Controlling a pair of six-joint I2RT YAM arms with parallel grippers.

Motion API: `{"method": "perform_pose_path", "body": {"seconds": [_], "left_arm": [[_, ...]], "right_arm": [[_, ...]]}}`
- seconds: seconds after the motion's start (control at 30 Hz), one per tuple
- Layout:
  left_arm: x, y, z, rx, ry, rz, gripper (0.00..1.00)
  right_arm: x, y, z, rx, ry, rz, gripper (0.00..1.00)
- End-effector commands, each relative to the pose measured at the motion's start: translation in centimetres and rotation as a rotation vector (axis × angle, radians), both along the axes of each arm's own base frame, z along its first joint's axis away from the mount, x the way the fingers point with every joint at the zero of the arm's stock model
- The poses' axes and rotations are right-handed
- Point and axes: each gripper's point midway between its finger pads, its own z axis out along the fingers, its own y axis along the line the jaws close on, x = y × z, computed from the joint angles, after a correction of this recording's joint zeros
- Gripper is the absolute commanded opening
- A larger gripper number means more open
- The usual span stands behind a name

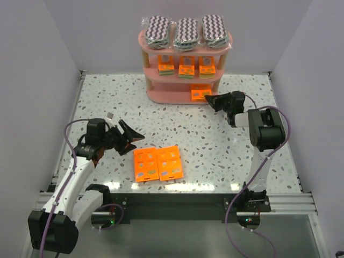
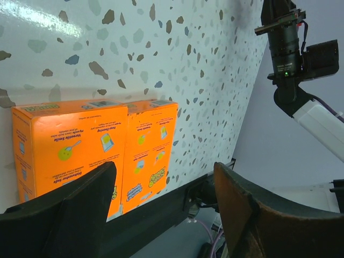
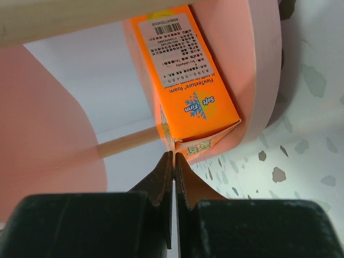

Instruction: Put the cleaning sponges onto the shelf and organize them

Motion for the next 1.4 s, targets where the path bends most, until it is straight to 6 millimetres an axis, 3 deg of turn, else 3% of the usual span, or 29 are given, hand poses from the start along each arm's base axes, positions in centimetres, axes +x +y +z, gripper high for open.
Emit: {"method": "perform_pose_path", "body": {"seconds": [0.0, 0.27, 0.47, 0.77, 1.17, 1.3, 1.37], "left_arm": [[1.8, 0.1, 2.5, -0.015, -0.096, 0.02, 0.78], [1.9, 0.0, 2.2, -0.019, -0.086, 0.021, 0.78], [1.8, 0.0, 2.0, -0.02, -0.088, 0.019, 0.78], [1.4, 0.0, 1.6, -0.024, -0.084, 0.021, 0.78], [1.1, 0.0, 1.7, -0.027, -0.086, 0.021, 0.78], [1.1, 0.0, 1.9, -0.028, -0.092, 0.021, 0.78], [1.0, 0.0, 2.0, -0.028, -0.095, 0.021, 0.78]], "right_arm": [[1.7, -1.6, 1.4, -0.011, -0.042, -0.065, 0.0], [1.1, -2.2, 0.4, -0.001, -0.013, -0.07, 0.0], [0.7, -1.6, 1.7, -0.015, -0.05, -0.024, 0.0], [-0.4, -1.8, 1.0, -0.025, -0.018, -0.027, 0.0], [-0.8, -1.6, 2.0, -0.034, -0.016, -0.013, 0.0], [-1.4, -1.5, 2.7, -0.02, -0.029, -0.005, 0.34], [-2.0, -1.3, 3.8, -0.018, -0.047, 0.004, 0.45]]}}
